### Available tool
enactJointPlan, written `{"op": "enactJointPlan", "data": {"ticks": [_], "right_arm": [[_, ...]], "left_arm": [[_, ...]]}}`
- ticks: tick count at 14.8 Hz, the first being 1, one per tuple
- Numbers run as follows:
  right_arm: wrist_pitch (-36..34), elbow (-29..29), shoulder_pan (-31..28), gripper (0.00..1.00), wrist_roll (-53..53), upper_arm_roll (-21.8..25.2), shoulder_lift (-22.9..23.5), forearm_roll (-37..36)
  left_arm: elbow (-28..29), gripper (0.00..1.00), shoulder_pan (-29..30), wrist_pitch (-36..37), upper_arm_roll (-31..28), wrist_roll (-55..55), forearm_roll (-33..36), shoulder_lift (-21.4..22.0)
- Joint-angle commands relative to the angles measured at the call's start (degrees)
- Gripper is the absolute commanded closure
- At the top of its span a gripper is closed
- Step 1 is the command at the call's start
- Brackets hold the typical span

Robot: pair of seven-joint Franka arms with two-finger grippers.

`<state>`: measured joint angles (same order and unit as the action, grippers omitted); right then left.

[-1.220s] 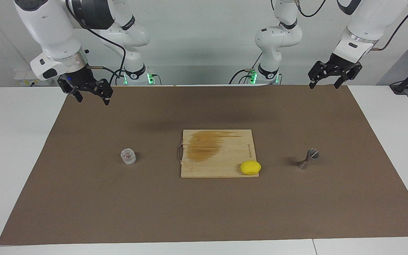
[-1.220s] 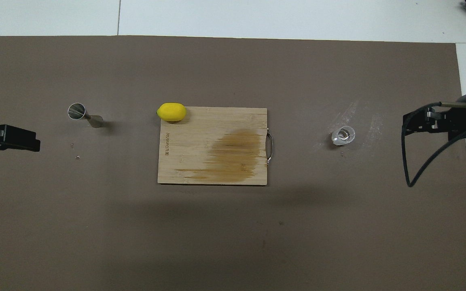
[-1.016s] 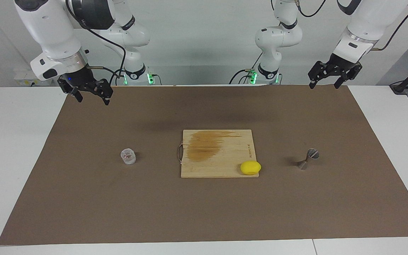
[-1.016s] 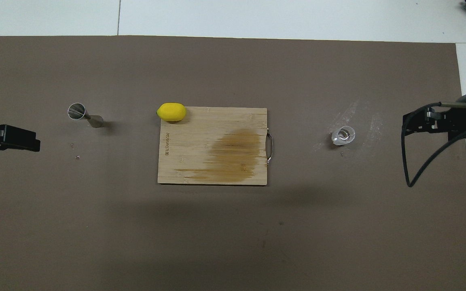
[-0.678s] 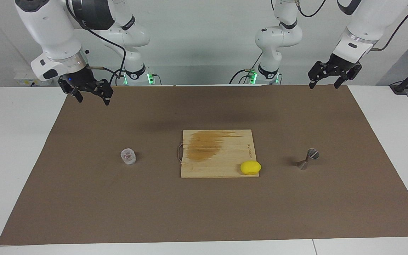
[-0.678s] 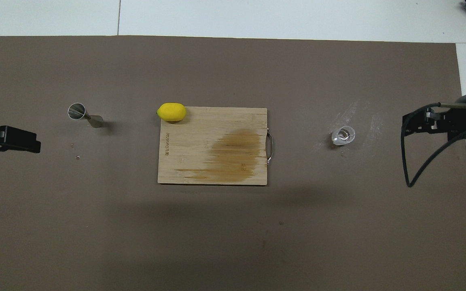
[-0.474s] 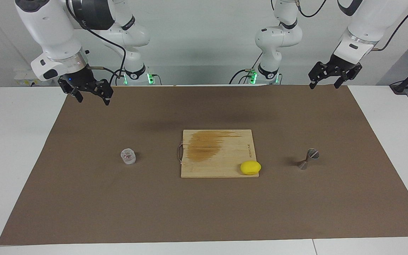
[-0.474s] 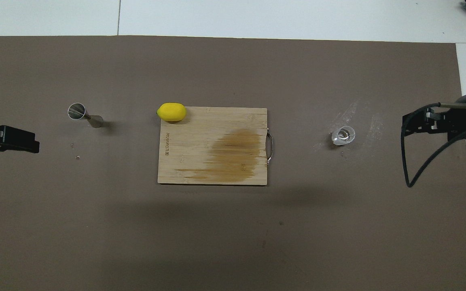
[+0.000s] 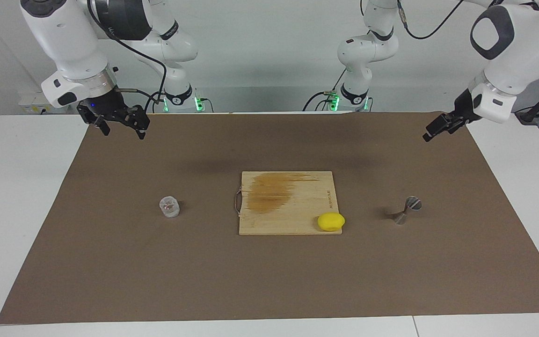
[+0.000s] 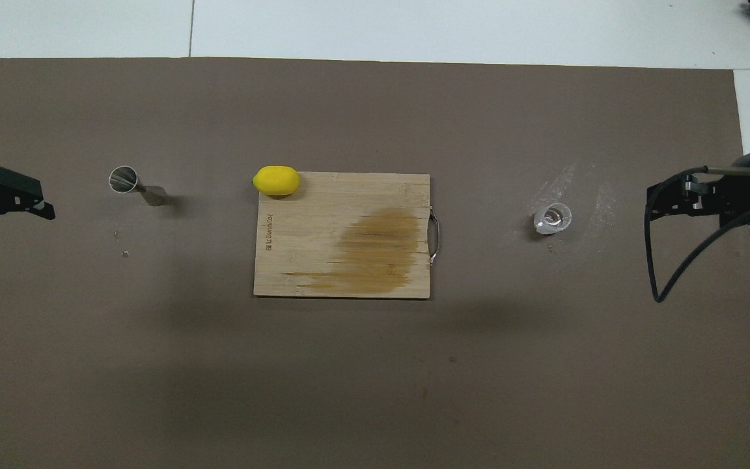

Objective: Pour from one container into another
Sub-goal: 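Reach the left gripper toward the metal cup while the right gripper approaches the glass cup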

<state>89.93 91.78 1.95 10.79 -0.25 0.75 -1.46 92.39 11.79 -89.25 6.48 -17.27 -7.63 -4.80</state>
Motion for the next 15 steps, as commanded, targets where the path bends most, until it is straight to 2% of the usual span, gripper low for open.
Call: {"op": "enactJointPlan", "data": {"ticks": [1, 3, 5, 10, 15], "right_arm": [[-0.3, 1.3, -0.2, 0.01, -1.3, -0.2, -1.1, 0.1], [-0.3, 1.5, -0.1, 0.01, -1.3, -0.2, -1.2, 0.1], [-0.3, 1.6, -0.1, 0.01, -1.3, -0.2, -1.3, 0.1], [-0.3, 1.6, -0.2, 0.01, -1.6, -0.2, -1.3, 0.1], [-0.6, 1.5, -0.3, 0.01, -1.5, -0.2, -1.3, 0.2]], "left_arm": [[-4.4, 0.0, 2.9, -2.2, 0.4, -7.8, -2.9, -4.9], [-4.0, 0.0, 4.0, -3.9, 0.4, -14.5, -5.7, -6.2], [0.0, 0.0, 3.9, -8.3, 0.5, -20.7, -6.7, -5.5], [6.3, 0.0, 7.1, -16.4, 0.4, -40.0, -20.4, -4.8], [20.6, 0.0, 8.9, -27.8, 0.5, -50.7, -35.7, 1.3]]}}
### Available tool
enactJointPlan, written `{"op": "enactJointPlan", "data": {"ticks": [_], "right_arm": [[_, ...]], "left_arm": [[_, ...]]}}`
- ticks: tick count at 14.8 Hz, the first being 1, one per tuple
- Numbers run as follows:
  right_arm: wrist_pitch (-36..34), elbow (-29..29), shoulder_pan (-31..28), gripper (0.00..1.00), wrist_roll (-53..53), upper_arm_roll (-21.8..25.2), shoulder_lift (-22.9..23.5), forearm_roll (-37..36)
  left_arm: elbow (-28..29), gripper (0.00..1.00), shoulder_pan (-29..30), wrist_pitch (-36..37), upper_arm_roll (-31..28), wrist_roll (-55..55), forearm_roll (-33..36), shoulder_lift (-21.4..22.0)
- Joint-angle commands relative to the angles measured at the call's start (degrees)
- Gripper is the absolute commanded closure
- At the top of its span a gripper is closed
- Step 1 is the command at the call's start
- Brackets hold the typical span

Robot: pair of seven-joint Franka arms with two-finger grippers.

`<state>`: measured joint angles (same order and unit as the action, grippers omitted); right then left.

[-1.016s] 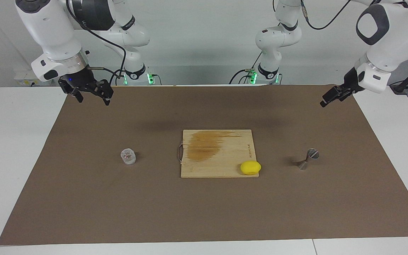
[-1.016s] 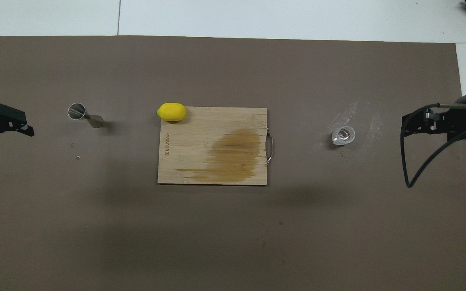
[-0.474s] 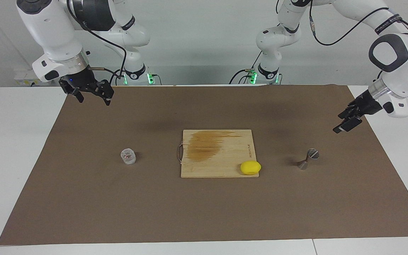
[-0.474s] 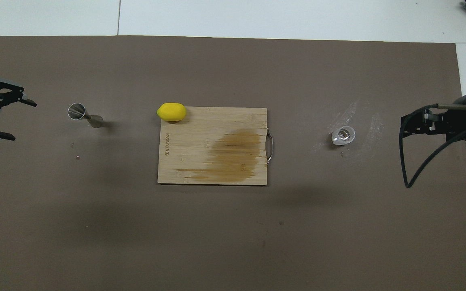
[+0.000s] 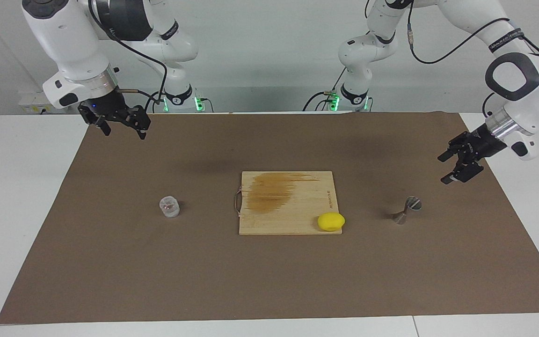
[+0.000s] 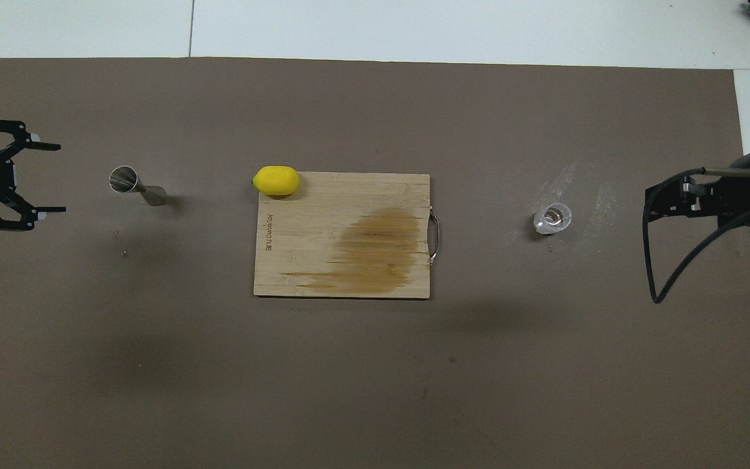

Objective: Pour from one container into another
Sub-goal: 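Reach the left gripper toward the metal cup while the right gripper approaches the glass cup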

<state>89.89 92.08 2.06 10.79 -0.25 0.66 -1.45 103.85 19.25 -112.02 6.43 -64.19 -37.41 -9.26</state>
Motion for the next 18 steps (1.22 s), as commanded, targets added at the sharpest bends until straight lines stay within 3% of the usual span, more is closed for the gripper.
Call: {"op": "enactJointPlan", "data": {"ticks": [1, 5, 7, 10, 13, 15, 18], "right_arm": [[-0.5, 1.2, -0.7, 0.01, -1.4, -0.2, -1.2, 0.2], [-2.2, 1.3, -1.0, 0.01, -3.5, -0.1, -1.3, 0.2], [-0.9, 1.2, -0.7, 0.08, -3.0, -0.1, -1.2, 0.2], [1.9, 1.3, -1.4, 0.08, -1.6, -0.1, -0.8, 0.3], [3.5, 1.2, -1.3, 0.11, 7.8, -0.1, -0.2, 0.3], [4.2, 0.8, -1.5, 0.17, 17.2, -0.1, 0.7, 2.1], [7.2, 1.1, -1.7, 0.19, 27.9, 0.0, 2.7, 3.8]], "left_arm": [[12.0, 0.0, 2.6, -6.4, 0.5, -4.6, -9.3, 7.0], [23.5, 0.0, 3.8, -16.0, 0.5, -4.4, -27.4, 11.9], [25.3, 0.0, 2.9, -18.8, 0.6, -2.7, -34.3, 12.4], [28.5, 0.0, 2.6, -21.9, 0.6, 5.3, -44.2, 11.8], [30.9, 0.0, 2.4, -23.2, 0.6, 17.5, -56.9, 8.4], [31.8, 0.0, 0.4, -23.6, 0.6, 22.6, -64.3, 6.5], [33.5, 0.0, -2.9, -24.3, 0.6, 27.3, -73.8, 5.4]]}}
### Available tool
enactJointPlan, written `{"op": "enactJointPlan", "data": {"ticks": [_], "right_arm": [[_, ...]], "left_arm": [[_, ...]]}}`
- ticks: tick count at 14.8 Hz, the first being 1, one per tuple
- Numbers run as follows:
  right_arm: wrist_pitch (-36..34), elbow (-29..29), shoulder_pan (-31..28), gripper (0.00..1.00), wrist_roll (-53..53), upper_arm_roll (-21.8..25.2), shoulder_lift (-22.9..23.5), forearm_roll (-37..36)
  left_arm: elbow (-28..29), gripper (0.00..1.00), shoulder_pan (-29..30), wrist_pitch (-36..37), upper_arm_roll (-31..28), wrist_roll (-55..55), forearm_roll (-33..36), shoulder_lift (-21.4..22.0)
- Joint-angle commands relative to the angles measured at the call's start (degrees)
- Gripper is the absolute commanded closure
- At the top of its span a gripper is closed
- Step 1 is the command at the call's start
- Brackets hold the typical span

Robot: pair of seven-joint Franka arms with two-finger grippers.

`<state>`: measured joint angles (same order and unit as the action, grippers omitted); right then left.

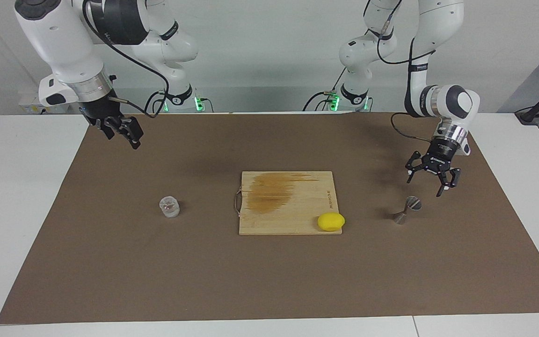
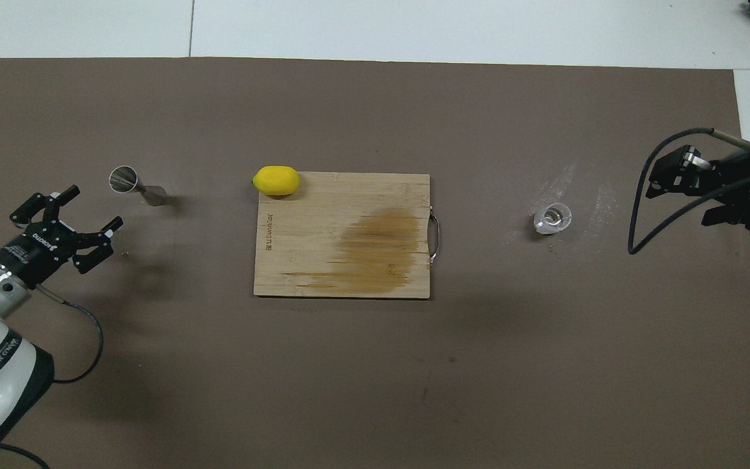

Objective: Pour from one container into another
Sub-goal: 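Reach the left gripper toward the metal cup while the right gripper approaches the glass cup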

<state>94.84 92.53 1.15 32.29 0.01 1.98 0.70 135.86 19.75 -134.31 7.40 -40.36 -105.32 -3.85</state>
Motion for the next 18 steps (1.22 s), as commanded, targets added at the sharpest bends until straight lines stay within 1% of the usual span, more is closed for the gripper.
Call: {"op": "enactJointPlan", "data": {"ticks": [1, 3, 6, 9, 10, 12, 15, 17, 18], "right_arm": [[3.7, 0.9, -0.7, 0.16, 10.6, -0.3, 1.6, 2.6], [6.4, 1.6, -1.9, 0.1, 18.7, -0.2, 2.4, 6.5], [7.7, 1.7, -2.8, 0.06, 24.5, -0.3, 5.7, 8.6], [8.3, 1.7, -4.6, 0.02, 30.5, -0.2, 9.5, 14.1], [9.2, 2.2, -5.3, 0.0, 31.2, -0.2, 10.3, 16.3], [11.8, 5.2, -6.3, 0.0, 31.3, -0.2, 10.8, 18.4], [15.4, 9.1, -7.1, 0.0, 31.4, -0.1, 11.8, 23.3], [18.7, 11.9, -7.9, 0.0, 31.3, -0.2, 12.1, 23.7], [19.7, 12.8, -7.9, 0.0, 31.3, -0.2, 12.4, 25.6]], "left_arm": [[1.7, 0.0, -4.2, -3.2, -0.4, 5.4, -9.7, -0.1], [1.2, 0.0, -6.3, -4.4, -0.4, 6.3, -12.8, -0.4], [-0.1, 0.0, -6.0, -4.6, -0.4, 6.3, -14.6, -1.3], [-1.6, 0.0, -6.0, -6.2, -0.4, 6.2, -16.7, -2.1], [-2.3, 0.0, -6.3, -7.4, -0.4, 6.2, -17.0, -2.7], [-4.2, 0.0, -6.5, -8.9, -0.4, 6.2, -18.4, -3.6], [-4.3, 0.0, -6.5, -9.0, -0.4, 6.3, -19.2, -3.7], [-4.5, 0.0, -6.6, -9.4, -0.3, 6.2, -19.9, -3.7], [-5.0, 0.0, -6.8, -9.9, 0.0, 6.3, -20.6, -3.9]]}}
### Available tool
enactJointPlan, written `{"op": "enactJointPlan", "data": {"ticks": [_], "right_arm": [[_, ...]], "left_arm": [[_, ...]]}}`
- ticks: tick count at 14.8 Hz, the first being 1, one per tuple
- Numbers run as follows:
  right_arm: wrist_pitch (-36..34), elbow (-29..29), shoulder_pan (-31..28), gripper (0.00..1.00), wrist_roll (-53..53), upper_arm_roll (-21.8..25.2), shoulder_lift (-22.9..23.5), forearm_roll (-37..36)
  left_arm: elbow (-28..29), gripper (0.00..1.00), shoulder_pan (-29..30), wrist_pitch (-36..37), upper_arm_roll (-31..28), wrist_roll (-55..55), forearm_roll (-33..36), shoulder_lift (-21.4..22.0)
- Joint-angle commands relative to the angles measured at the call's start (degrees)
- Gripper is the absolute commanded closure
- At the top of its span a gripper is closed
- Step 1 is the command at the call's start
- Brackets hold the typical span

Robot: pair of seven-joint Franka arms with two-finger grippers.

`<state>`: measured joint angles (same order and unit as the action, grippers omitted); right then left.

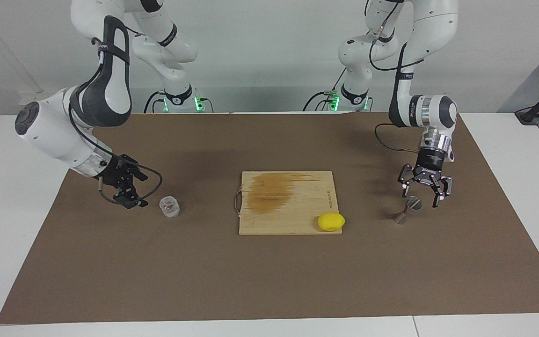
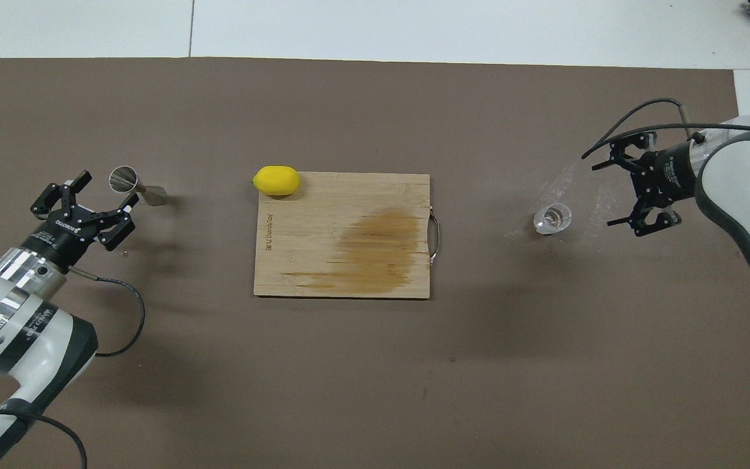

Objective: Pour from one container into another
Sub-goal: 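Reach the left gripper toward the metal cup while the right gripper approaches the glass cup, then grasp the metal cup with the left gripper while the right gripper grasps the glass cup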

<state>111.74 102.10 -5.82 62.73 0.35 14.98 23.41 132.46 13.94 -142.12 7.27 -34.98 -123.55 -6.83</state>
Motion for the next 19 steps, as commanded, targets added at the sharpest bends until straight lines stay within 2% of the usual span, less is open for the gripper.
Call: {"op": "enactJointPlan", "data": {"ticks": [1, 5, 7, 10, 14, 19], "right_arm": [[4.2, 4.2, -1.2, 0.0, 0.9, -0.5, -0.4, 4.7], [7.0, 8.0, -3.6, 0.0, -0.5, -0.5, 1.0, 10.2], [6.9, 8.0, -5.2, 0.0, -3.7, -0.5, 2.7, 11.5], [6.1, 7.9, -7.3, 0.0, -10.6, -0.5, 6.1, 17.6], [5.5, 7.5, -6.8, 0.0, -11.8, -0.7, 8.0, 21.2], [2.5, 6.7, -7.1, 0.0, -15.4, -0.6, 9.6, 24.6]], "left_arm": [[-2.0, 0.0, -2.1, -2.8, 0.1, 0.9, -2.8, -1.4], [-3.3, 0.02, -2.8, -3.9, 0.1, 0.9, -4.0, -2.0], [-3.3, 0.05, -3.0, -4.0, 0.1, 0.9, -4.0, -2.1], [-3.4, 0.12, -3.0, -4.7, 0.1, 0.9, -4.2, -2.1], [-3.7, 0.21, -3.0, -4.8, 0.1, 0.8, -4.6, -2.2], [-3.7, 0.23, -3.6, -4.9, 0.1, 0.9, -4.9, -2.2]]}}
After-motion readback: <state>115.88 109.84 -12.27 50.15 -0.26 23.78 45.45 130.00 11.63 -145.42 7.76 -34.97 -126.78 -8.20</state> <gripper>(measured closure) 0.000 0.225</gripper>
